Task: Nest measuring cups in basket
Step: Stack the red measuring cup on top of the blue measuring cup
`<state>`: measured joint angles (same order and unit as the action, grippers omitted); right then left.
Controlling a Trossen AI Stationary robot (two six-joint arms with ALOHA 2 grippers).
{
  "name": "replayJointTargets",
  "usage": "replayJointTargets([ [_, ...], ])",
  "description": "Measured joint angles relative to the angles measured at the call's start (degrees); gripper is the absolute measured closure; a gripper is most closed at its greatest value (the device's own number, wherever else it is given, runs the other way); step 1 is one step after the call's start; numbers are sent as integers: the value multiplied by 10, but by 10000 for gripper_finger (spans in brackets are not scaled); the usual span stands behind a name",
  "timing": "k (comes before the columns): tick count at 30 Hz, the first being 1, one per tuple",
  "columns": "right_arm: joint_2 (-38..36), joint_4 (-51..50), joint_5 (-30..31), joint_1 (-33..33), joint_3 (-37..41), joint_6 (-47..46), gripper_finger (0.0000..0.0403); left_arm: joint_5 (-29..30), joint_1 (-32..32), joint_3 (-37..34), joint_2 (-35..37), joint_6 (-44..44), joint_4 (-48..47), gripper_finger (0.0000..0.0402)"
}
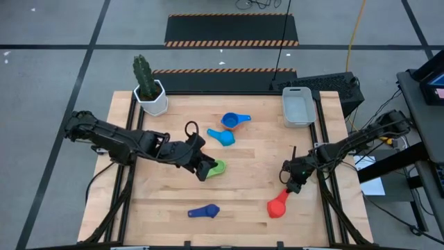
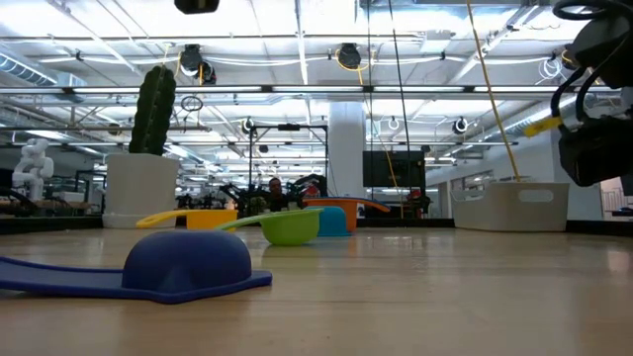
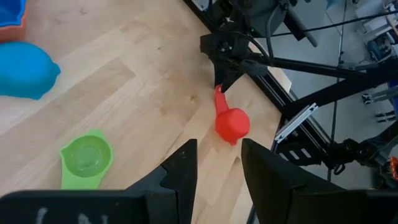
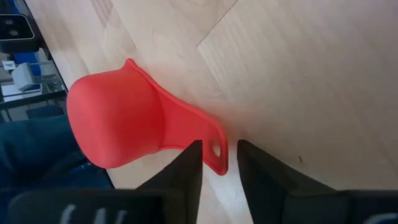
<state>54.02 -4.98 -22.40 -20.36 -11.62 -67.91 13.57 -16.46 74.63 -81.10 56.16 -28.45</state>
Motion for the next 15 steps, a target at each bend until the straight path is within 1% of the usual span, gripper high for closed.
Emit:
replayJointTargets([
  [4,1,0,26,0,0,9,342,0,9,0,0,-10,0,275],
  [9,10,6,26,0,0,22,392,0,22,0,0,-22,0,275],
  [13,12,17,27,0,0,7,395,0,31,0,0,-25,0,275],
  [15,10,40,28,0,0,0,398,-1,34,0,0,-25,0,275],
])
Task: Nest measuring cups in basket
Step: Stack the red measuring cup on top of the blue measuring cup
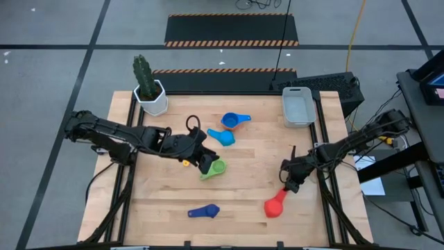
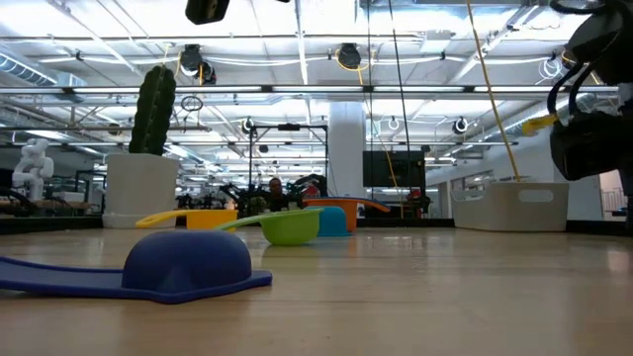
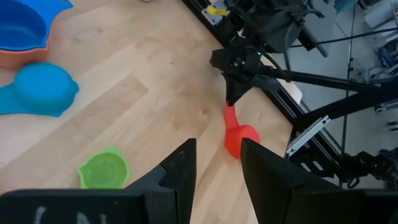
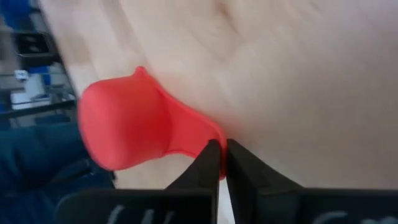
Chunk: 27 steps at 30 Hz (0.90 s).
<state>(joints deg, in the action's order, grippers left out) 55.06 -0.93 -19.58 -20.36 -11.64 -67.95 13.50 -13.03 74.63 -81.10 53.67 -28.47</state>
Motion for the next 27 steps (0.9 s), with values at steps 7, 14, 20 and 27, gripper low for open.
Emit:
replayJointTargets([
  [7,-1,48,4,0,0,-37,402,-4,4,0,0,0,0,275],
  [14,-2,142,34,0,0,-68,402,-4,3,0,0,0,0,275],
  [20,-2,183,77,2,-9,-85,402,-4,9,0,0,1,0,275],
  [27,-2,164,130,27,-74,-41,403,-4,26,0,0,5,0,275],
])
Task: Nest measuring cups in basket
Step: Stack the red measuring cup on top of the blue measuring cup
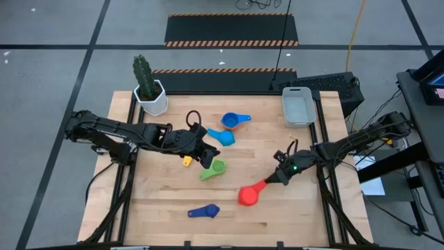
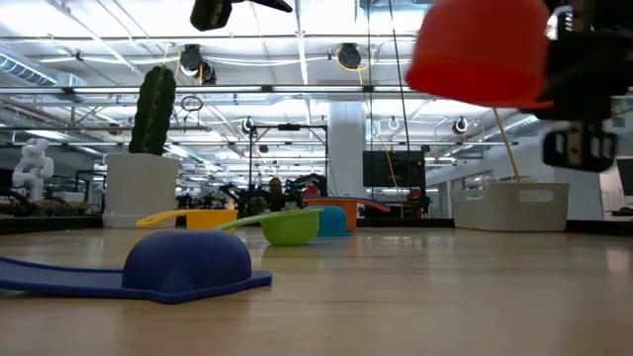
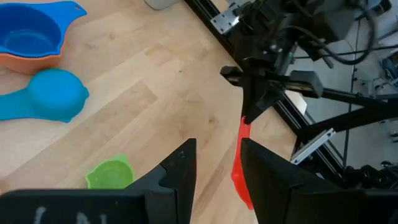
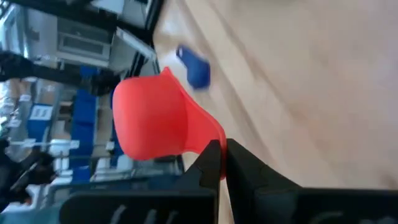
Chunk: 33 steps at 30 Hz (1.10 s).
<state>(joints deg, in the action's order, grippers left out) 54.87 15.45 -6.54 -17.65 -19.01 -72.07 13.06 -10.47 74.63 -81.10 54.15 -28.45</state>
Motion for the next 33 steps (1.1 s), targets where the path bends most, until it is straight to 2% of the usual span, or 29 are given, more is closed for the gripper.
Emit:
replayJointTargets([
  [8,0,-113,15,60,-108,134,403,-15,26,0,0,-9,0,275],
  [13,0,-174,4,106,-173,280,403,-68,51,0,0,-18,0,275],
  [25,-13,-170,-8,198,-244,629,403,-183,99,0,0,-67,15,275],
  [33,-57,-167,54,259,-253,740,403,-224,152,0,0,-149,29,275],
])
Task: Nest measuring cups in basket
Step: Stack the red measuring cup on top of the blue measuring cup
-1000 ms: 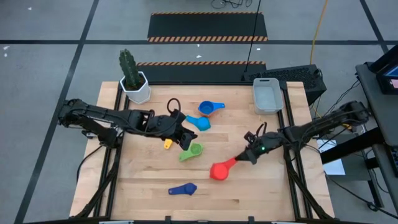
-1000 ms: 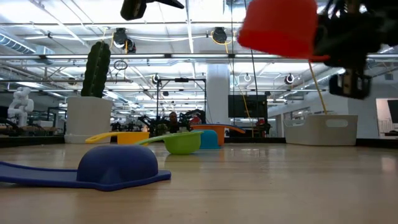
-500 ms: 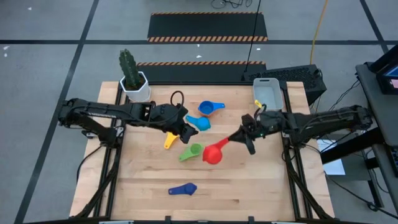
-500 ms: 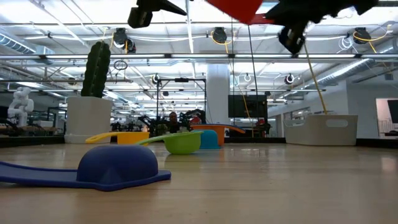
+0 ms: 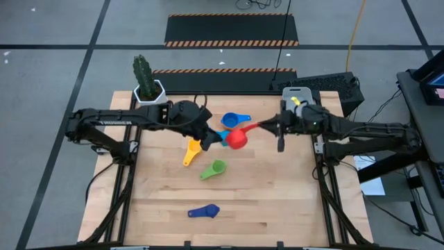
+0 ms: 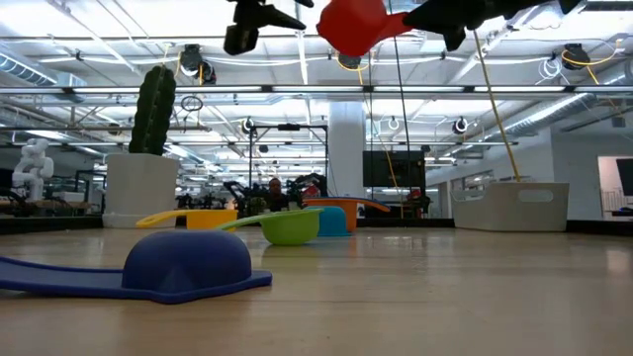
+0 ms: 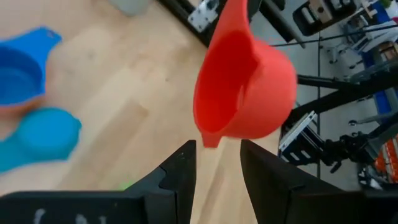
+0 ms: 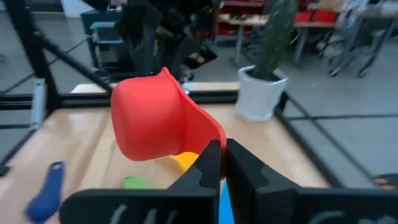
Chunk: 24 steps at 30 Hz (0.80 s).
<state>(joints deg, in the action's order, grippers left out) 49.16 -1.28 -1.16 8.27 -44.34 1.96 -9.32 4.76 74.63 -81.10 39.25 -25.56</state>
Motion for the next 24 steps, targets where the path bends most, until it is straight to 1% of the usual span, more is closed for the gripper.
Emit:
replayJointTargets([
  [3,-22,2,1,25,0,15,403,-2,15,0,0,-42,30,275],
  [5,-35,3,1,45,0,27,403,8,18,0,4,-89,55,275],
  [9,-56,13,-2,92,0,32,403,61,8,0,5,-203,122,275],
  [12,-67,35,-3,120,0,-4,403,103,-7,0,4,-299,181,275],
  [14,-70,40,-9,136,0,-27,403,144,-16,0,4,-346,206,275],
  [16,-70,42,-39,150,0,-32,403,195,-23,0,2,-362,221,275],
  [18,-70,46,-73,161,0,-34,403,236,-27,0,2,-360,236,275],
  [21,-70,65,-100,173,0,-46,403,261,-27,0,2,-356,255,275],
  [24,-70,84,-111,183,0,-54,403,264,-27,0,-4,-355,255,275],
])
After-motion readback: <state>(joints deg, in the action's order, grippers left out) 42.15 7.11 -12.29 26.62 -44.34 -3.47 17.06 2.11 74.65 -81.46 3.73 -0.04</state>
